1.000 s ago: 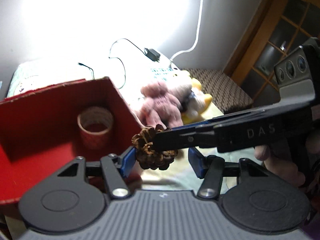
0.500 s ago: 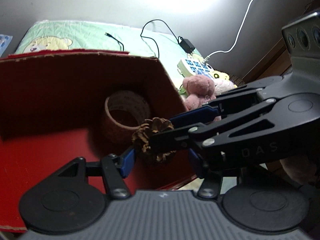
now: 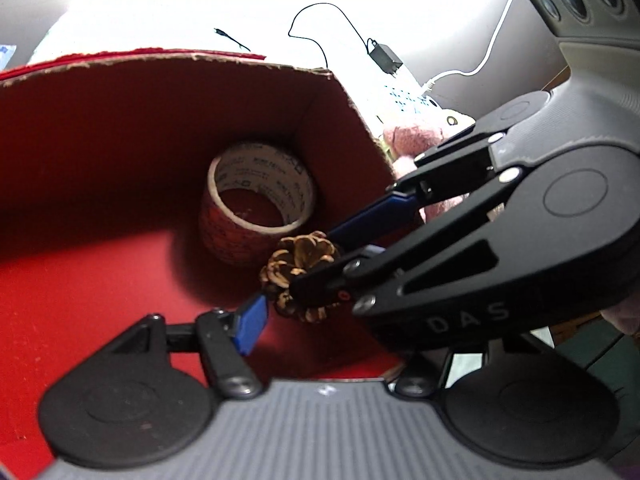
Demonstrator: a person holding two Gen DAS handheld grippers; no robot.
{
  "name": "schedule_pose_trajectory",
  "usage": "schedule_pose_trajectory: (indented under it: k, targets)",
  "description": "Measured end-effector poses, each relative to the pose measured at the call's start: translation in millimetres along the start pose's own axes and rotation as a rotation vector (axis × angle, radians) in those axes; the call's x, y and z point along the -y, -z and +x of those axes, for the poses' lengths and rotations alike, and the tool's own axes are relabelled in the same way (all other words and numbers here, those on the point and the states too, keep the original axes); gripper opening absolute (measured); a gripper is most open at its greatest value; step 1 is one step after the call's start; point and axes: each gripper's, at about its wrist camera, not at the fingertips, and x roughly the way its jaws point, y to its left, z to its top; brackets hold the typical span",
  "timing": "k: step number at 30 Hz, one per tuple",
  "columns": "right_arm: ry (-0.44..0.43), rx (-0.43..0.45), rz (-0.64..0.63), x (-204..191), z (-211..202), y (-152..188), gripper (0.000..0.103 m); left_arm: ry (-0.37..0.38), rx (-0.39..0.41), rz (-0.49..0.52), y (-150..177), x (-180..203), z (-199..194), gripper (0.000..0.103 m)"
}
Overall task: Organize objects
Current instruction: 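Lift the pine cone with the right gripper and carry it into the box, then open the right gripper to drop the pine cone, then withdraw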
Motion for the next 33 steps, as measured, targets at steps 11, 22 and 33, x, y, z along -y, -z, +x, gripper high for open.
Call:
schedule_pose_trajectory:
  k: [11,22,33]
  targets:
    - [0.023,0.015,0.022,-0.3,-2.2,-5.9,0.047,0.007,-0.016,0.008,-4.5,2.7,9.1,0.072]
    - [-0.012,0.092,0.059,9.2,-7.8,-1.9,0.05,-0.036,0.001,0.02,-4.3,3.2,2.1,0.073]
    - [-0.093,0.3,0.205,15.8,-39.9,41.3,0.049,-0.186,0.108,0.026,10.6,7.2,-48.7,0.073]
